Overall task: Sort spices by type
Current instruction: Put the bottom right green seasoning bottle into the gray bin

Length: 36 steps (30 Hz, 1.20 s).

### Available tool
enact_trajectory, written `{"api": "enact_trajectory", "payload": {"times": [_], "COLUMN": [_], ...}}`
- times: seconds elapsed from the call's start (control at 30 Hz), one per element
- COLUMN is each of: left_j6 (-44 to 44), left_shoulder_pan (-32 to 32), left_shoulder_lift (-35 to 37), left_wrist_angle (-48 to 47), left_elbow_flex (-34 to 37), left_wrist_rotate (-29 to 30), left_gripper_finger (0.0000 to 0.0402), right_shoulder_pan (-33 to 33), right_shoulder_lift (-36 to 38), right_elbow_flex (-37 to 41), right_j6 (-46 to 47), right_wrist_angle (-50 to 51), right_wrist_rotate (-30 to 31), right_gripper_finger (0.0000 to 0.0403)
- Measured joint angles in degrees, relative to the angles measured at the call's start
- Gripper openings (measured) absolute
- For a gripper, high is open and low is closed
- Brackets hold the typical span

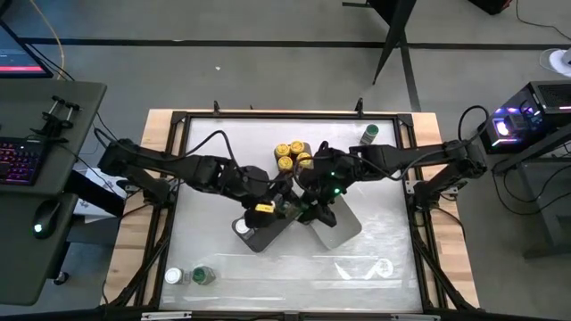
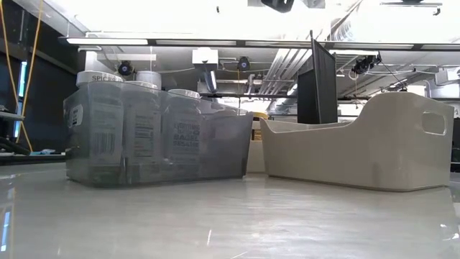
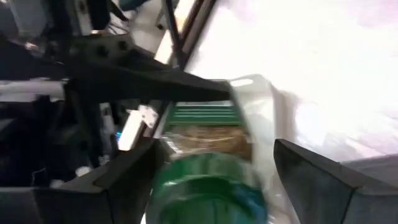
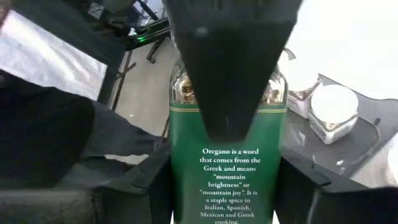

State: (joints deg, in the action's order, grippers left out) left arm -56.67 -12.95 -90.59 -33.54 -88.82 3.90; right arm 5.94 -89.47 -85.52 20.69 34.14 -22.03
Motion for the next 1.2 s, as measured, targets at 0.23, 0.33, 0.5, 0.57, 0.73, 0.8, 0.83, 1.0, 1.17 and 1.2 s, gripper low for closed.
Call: {"api": "enact_trajectory", "payload": {"times": [0.23,0.33,0.5,0.57,0.73,0.8,0.83,1.0,1.17,1.2], "left_j6": [-0.6,-0.6,0.7,1.1,1.9,2.5,2.6,2.8,8.4,9.7], "left_shoulder_pan": [0.1,0.1,-0.4,-0.6,-0.6,-0.6,-0.6,-0.4,1.0,1.4], "left_shoulder_lift": [-0.9,-1.4,-1.3,-1.3,-1.3,-1.3,-1.3,-1.2,-0.9,-0.8], "left_wrist_angle": [1.5,2.1,2.2,2.2,3.3,3.6,3.6,2.0,-4.6,-6.0], "left_elbow_flex": [0.0,0.0,0.0,0.0,0.0,0.0,0.0,0.0,-0.1,-0.1], "left_wrist_rotate": [-0.5,-0.5,-0.5,-0.5,-0.7,-0.8,-0.9,-0.1,2.7,2.6], "left_gripper_finger": [0.0305,0.0305,0.0279,0.0257,0.0185,0.0163,0.0163,0.0163,0.0163,0.0163], "right_shoulder_pan": [0.0,0.0,0.0,0.0,0.0,0.0,0.1,0.2,-0.5,-0.8], "right_shoulder_lift": [0.0,0.0,0.0,0.0,-0.1,-0.1,-0.1,-0.1,0.2,0.7], "right_elbow_flex": [0.1,0.1,0.1,0.1,0.1,0.1,0.1,0.1,0.1,0.1], "right_j6": [1.2,1.3,1.3,1.2,0.8,1.1,1.6,8.9,13.8,13.5], "right_wrist_angle": [-1.0,-0.9,-1.0,-0.9,-0.8,-0.9,-0.9,-1.4,0.3,1.4], "right_wrist_rotate": [-2.1,-2.2,-2.6,-2.6,-3.0,-3.1,-3.1,-1.3,-1.0,-1.0], "right_gripper_finger": [0.0193,0.0193,0.0193,0.0193,0.0193,0.0193,0.0193,0.0196,0.0320,0.0343]}}
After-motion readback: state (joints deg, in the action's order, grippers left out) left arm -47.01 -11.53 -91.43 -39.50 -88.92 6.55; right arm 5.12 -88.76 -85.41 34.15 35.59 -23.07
